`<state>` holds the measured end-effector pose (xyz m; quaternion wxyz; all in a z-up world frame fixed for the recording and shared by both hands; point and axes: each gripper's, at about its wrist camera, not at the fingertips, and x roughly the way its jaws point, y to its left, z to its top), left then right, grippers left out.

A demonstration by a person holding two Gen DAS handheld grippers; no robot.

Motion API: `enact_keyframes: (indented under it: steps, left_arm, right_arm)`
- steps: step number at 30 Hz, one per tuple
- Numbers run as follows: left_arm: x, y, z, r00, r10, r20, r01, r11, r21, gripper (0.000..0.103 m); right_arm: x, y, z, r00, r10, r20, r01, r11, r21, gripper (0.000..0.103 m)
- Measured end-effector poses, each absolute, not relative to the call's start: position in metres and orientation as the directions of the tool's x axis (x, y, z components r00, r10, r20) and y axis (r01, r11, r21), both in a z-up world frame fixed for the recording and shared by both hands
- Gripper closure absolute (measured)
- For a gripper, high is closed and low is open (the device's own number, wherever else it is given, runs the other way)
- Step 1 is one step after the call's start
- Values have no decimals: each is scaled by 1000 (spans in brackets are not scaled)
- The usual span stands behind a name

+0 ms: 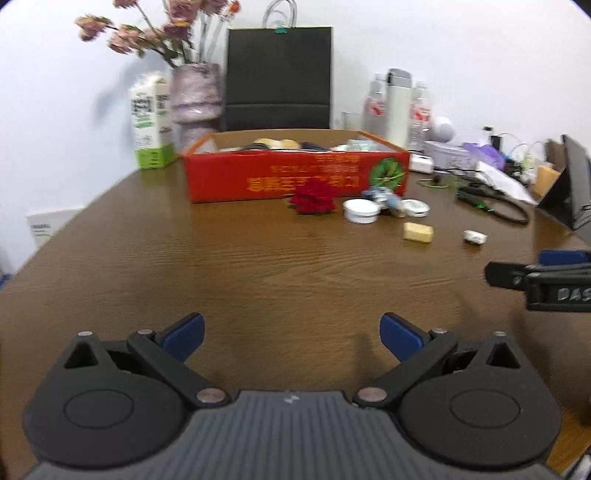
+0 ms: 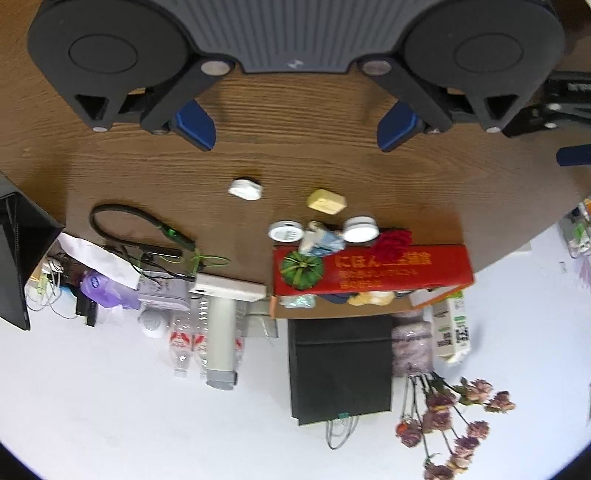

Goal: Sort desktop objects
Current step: 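Move both tools back toward the yellow soap bar and white earbud case, then grasp the yellow soap bar with left tool while right tool grasps the white earbud case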

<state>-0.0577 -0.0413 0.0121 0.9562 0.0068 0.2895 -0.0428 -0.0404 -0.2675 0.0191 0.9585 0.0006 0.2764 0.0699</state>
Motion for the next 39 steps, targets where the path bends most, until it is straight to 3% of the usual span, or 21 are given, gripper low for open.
enact_keyframes:
  steps: [2,6,12,13,16,20,23,24,25,27,31,39]
  left_arm:
    - [-45,-45,14,822,-132,-554,128,991,-46,0]
    - [-16,-63,23,801,-247,-545,241,967,-85,0]
    - [32,-97,30,751,-377,-542,351,923,-157,11]
    - [42,-104,27,745,-373,-553,356,923,-143,14]
    - [68,-121,14,711,-361,-603,350,926,-142,23]
    - [87,-137,4,679,-380,-628,364,917,-162,27]
    - [98,-148,3,680,-374,-630,367,918,-149,36]
    - [102,-150,3,685,-366,-630,365,921,-138,42]
    - [103,-152,3,688,-358,-631,366,922,-124,61]
    - [100,-158,4,692,-334,-640,383,921,-67,72]
    - [84,-146,7,680,-372,-633,380,916,-130,73]
    - [24,-95,26,760,-277,-588,271,957,-100,73]
  right_arm:
    - [-33,-273,18,834,137,-535,-133,990,46,15]
    - [-4,-279,15,817,135,-560,-147,989,24,32]
    - [44,-294,9,804,120,-582,-132,991,22,43]
    - [53,-297,8,798,120,-591,-134,991,21,47]
    - [68,-301,3,773,135,-620,-145,989,34,76]
    - [70,-307,2,777,163,-608,-168,985,49,76]
    - [72,-318,2,778,185,-600,-149,983,109,76]
    - [72,-321,2,779,195,-597,-146,981,129,76]
    - [72,-323,2,778,201,-595,-145,979,141,76]
    - [72,-323,1,779,204,-593,-144,979,146,76]
    - [72,-324,1,779,217,-589,-153,976,157,76]
    - [66,-320,3,758,252,-601,-169,967,192,76]
